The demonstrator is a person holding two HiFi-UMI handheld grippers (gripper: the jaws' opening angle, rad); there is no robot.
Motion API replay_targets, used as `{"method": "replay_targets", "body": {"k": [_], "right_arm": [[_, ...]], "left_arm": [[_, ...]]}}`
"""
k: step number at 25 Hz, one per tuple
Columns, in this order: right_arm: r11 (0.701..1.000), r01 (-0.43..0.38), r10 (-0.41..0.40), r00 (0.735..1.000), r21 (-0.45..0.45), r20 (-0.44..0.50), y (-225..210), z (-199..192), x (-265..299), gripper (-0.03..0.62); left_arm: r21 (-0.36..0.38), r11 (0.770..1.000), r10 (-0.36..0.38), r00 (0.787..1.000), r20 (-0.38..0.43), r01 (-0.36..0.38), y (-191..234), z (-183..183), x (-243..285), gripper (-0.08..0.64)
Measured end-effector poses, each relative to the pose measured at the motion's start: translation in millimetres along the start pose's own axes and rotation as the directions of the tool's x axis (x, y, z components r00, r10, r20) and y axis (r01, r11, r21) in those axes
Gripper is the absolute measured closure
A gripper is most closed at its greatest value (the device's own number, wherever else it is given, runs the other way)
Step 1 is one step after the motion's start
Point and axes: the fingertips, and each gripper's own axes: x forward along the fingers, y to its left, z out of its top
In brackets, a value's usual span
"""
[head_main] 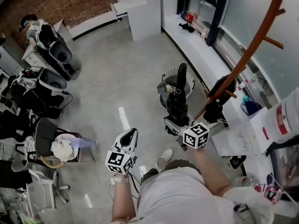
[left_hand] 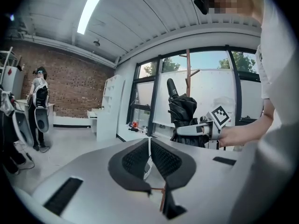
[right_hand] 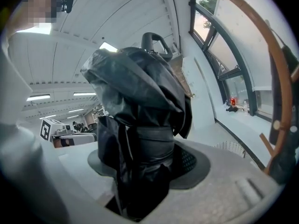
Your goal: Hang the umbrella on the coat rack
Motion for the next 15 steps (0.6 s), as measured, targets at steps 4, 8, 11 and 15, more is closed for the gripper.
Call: {"method": "replay_targets", "body": {"k": [4, 8, 11, 15], "right_arm": [[0.999, 0.048, -0.048, 0.998, -0.002, 0.031, -50, 31, 17, 0.319], [0.993, 0.114, -0.114, 0.992, 0.004, 0.058, -91, 48, 22, 0.319], [0.984, 0.178, -0.179, 0.981, 0.015, 0.072, -115, 56, 22, 0.319], [0.969, 0.242, -0.244, 0.967, 0.042, 0.078, -130, 56, 18, 0.319]], "left_arm": [[0.031, 0.998, -0.057, 0.998, -0.007, 0.058, 13, 26, 71, 0.557], [0.051, 0.992, -0.118, 0.993, -0.014, 0.119, 14, 42, 124, 0.557], [0.055, 0.984, -0.168, 0.986, -0.021, 0.169, 11, 52, 157, 0.557], [0.068, 0.966, -0.246, 0.968, -0.041, 0.249, 1, 56, 189, 0.557]]}}
